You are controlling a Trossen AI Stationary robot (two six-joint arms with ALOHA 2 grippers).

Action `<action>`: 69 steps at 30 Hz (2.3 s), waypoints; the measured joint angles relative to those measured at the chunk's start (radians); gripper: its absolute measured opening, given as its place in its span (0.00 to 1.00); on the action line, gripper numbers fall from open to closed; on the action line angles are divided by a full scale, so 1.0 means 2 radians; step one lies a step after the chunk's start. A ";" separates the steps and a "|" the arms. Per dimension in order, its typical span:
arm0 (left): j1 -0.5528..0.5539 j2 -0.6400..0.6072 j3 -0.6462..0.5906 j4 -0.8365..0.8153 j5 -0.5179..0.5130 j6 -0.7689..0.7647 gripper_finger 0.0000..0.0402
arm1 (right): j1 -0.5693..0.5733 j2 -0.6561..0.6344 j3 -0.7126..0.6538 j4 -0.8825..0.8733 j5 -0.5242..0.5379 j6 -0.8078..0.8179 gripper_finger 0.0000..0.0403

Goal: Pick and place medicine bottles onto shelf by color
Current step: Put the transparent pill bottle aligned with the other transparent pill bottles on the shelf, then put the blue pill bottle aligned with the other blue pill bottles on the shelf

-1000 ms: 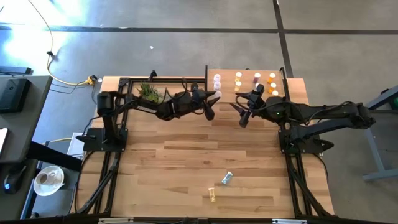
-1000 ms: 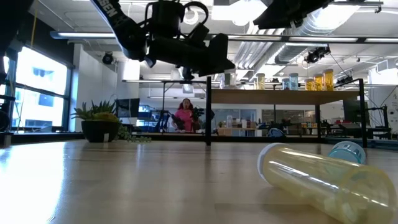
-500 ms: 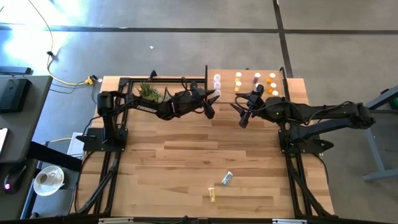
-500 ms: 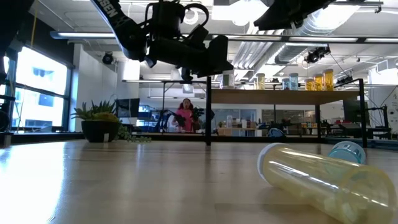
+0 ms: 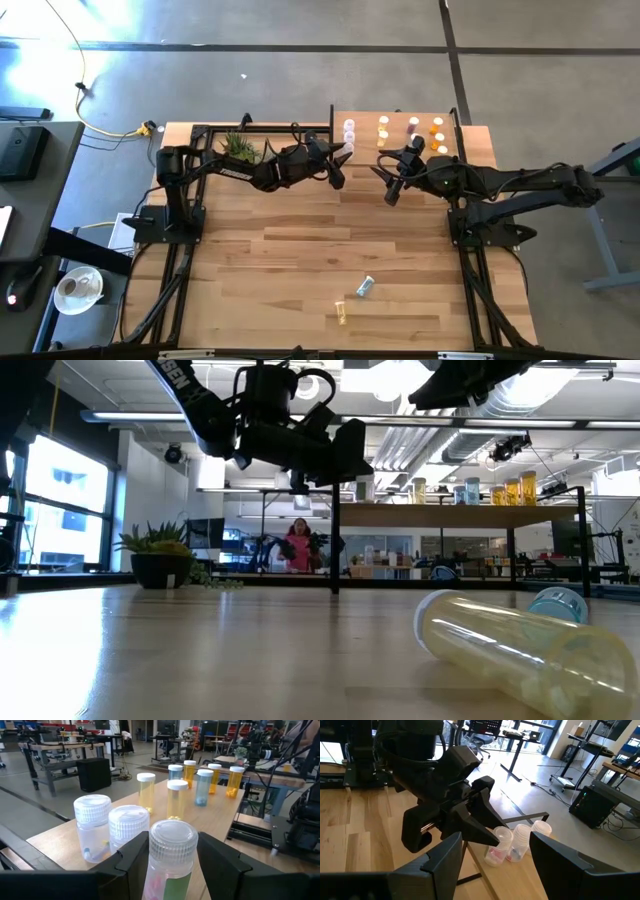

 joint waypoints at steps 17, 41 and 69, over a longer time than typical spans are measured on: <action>0.000 0.000 0.000 -0.001 0.001 0.026 0.39 | 0.000 0.000 0.000 -0.002 0.000 0.000 0.56; -0.001 -0.023 0.000 -0.019 0.000 0.040 0.59 | 0.000 0.000 0.000 -0.005 -0.001 0.000 0.56; -0.020 -0.252 0.000 -0.331 0.004 0.112 0.59 | 0.000 0.000 0.000 -0.051 -0.004 0.037 0.56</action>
